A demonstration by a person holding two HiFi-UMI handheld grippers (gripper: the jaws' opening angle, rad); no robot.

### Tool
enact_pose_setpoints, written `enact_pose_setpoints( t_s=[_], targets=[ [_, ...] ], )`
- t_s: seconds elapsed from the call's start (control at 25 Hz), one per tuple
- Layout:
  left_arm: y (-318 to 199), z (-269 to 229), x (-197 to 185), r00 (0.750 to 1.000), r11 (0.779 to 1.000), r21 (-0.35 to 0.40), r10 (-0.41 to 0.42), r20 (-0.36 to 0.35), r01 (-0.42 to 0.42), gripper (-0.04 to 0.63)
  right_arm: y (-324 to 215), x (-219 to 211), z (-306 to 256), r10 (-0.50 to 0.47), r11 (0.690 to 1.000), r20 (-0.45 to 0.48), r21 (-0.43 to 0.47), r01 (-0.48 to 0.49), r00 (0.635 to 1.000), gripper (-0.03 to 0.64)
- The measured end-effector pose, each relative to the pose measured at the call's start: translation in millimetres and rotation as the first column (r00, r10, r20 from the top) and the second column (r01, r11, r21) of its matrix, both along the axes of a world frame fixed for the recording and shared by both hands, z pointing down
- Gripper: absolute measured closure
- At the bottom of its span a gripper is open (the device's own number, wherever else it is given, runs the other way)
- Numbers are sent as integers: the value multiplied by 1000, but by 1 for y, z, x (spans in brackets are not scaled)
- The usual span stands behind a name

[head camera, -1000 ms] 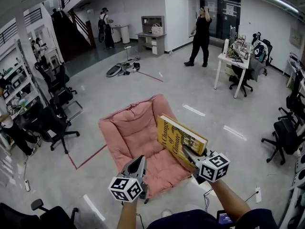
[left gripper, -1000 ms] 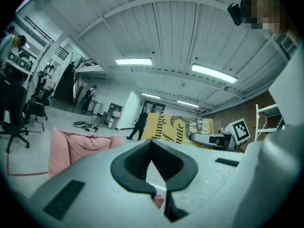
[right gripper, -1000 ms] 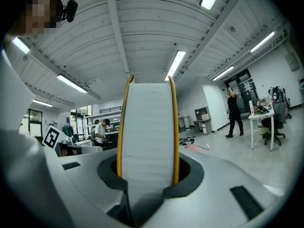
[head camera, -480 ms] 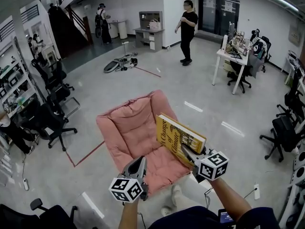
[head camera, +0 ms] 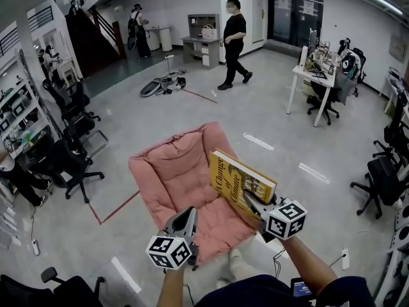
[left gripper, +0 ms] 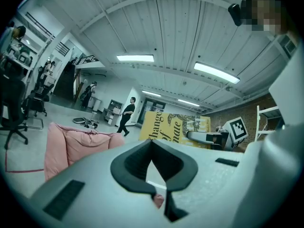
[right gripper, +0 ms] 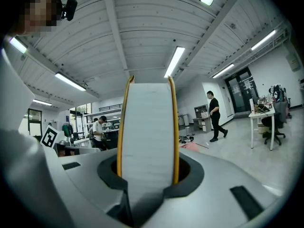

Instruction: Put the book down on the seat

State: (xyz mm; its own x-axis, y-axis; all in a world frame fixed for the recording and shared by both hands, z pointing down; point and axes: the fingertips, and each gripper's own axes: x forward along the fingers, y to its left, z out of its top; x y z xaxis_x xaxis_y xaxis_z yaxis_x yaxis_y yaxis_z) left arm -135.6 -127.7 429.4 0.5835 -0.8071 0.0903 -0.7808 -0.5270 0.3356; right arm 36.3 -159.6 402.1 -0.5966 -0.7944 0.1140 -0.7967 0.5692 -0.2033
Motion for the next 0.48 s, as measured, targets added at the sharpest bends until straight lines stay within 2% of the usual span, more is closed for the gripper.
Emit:
enact_pose_setpoints(
  t_s=[0.48],
  targets=[
    [-40,5,5,1000,1000,-17,-15,6,15,591,-46,2,12,-20,999,-4,-26,20,1000,466]
  ],
)
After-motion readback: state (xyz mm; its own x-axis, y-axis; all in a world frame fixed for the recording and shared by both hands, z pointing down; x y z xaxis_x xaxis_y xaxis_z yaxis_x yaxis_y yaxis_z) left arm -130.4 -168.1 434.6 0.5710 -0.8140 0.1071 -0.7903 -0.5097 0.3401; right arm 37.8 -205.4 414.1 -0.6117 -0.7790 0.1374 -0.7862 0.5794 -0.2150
